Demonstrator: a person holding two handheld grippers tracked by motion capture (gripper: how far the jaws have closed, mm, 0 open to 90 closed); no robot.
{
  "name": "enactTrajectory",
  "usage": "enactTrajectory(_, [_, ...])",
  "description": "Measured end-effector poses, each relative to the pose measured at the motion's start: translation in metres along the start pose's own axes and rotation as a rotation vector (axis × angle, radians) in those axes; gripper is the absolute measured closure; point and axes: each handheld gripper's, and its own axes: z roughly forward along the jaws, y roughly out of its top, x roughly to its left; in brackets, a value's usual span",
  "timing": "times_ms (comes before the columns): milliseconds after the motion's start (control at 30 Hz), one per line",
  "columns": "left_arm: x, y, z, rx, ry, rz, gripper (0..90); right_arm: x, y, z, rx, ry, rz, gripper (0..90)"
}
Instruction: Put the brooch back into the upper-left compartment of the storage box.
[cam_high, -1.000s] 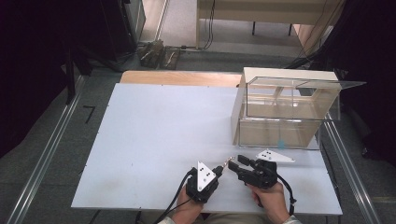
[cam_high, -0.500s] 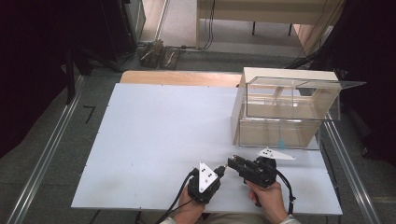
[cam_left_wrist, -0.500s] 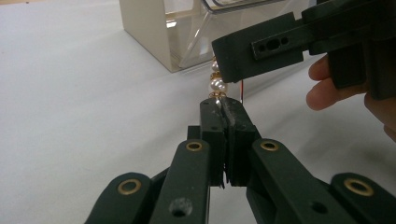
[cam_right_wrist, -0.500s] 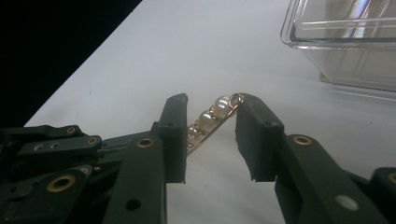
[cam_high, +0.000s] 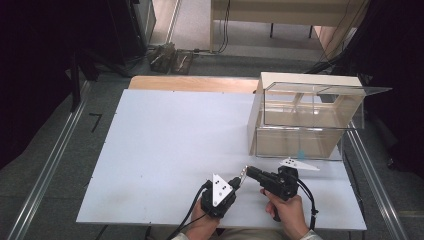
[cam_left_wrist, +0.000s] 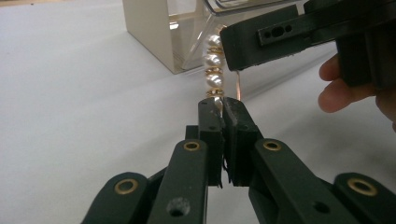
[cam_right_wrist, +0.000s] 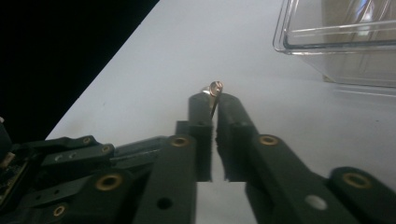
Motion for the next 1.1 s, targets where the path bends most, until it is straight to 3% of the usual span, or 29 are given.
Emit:
enactTrajectory(233, [0.001,0.001,-0.001,-0.001,0.004,-0.006,87.9,0.003,0.0,-0.001,-0.011,0.006,-0.022,87.2])
enactTrajectory(367, [0.003,0.002,-0.002,-0.005,0.004,-0.013,84.2,0.002,0.001,-0.004,-0.022,0.011,-0.018,87.2])
enactTrajectory(433, [0.004,0.001,-0.002,0.004,-0.001,-0.016,77.6,0.003,0.002,-0.005,-0.03,0.005,-0.03,87.2])
enactTrajectory(567, [0.006,0.001,-0.003,0.0,0.002,-0.028,76.7,0.005,0.002,-0.006,-0.034,0.007,-0.043,87.2])
enactTrajectory(767, [0.011,0.003,-0.007,0.014,-0.017,-0.04,57.7,0.006,0.003,-0.009,-0.053,0.01,-0.048,87.2])
enactTrajectory(933, [0.019,0.006,-0.012,0.03,-0.009,-0.048,40.5,0.008,0.005,-0.013,-0.075,0.015,-0.059,87.2])
enactTrajectory(1100, [0.029,0.005,-0.016,0.062,0.01,-0.063,31.3,0.009,0.007,-0.016,-0.094,0.016,-0.063,87.2])
